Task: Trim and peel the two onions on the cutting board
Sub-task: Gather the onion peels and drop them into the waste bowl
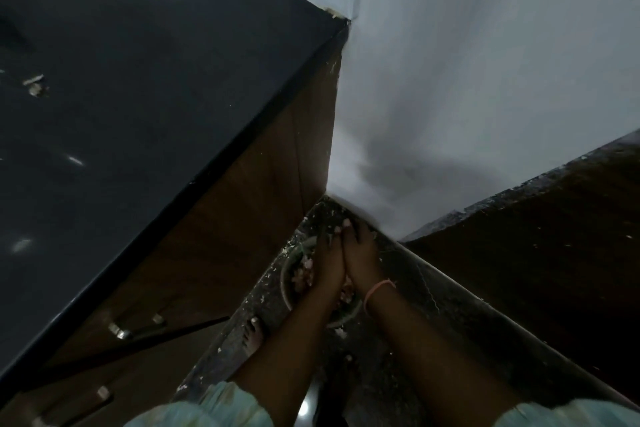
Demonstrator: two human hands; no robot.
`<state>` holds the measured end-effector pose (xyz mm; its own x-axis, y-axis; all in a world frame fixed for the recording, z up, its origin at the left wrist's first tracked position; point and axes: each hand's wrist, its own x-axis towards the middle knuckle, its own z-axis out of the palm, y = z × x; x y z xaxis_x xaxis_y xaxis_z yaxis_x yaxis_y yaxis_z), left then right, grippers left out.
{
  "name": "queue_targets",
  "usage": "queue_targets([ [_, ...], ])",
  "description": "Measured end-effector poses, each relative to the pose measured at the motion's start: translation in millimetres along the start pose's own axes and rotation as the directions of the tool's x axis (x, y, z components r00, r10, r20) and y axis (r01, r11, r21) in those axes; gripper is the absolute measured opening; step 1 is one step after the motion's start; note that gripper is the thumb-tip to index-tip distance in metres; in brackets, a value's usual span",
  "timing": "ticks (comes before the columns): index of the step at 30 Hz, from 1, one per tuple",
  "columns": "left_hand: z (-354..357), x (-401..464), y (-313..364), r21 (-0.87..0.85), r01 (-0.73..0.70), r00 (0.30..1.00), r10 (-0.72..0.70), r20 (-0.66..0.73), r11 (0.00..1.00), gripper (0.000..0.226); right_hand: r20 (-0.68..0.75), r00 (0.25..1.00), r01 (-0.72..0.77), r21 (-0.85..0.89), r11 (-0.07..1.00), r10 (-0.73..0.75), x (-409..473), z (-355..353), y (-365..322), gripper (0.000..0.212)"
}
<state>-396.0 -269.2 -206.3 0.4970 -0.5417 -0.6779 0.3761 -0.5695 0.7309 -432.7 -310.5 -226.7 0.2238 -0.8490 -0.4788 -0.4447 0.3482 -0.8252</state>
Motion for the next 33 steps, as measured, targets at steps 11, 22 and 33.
queue_targets([
  [11, -27, -52, 148, -0.234, -0.466, 0.883, 0.464, -0.067, 0.853, 0.018, -0.337, 0.894, 0.387, 0.252, 0.887, -0.295, -43, -17, -165, 0.012],
  [22, -280, -70, 216, 0.422, -0.557, 0.523, 0.696, -0.491, 0.716, 0.034, 0.274, 0.725, 0.686, -0.200, 0.700, -0.632, -100, 130, -252, 0.057],
  [33, -407, -19, 195, 0.698, -0.011, 0.693, 0.508, -0.511, 0.716, 0.056, 0.689, 0.439, 0.842, -0.540, -0.005, -0.577, -83, 260, -274, 0.077],
])
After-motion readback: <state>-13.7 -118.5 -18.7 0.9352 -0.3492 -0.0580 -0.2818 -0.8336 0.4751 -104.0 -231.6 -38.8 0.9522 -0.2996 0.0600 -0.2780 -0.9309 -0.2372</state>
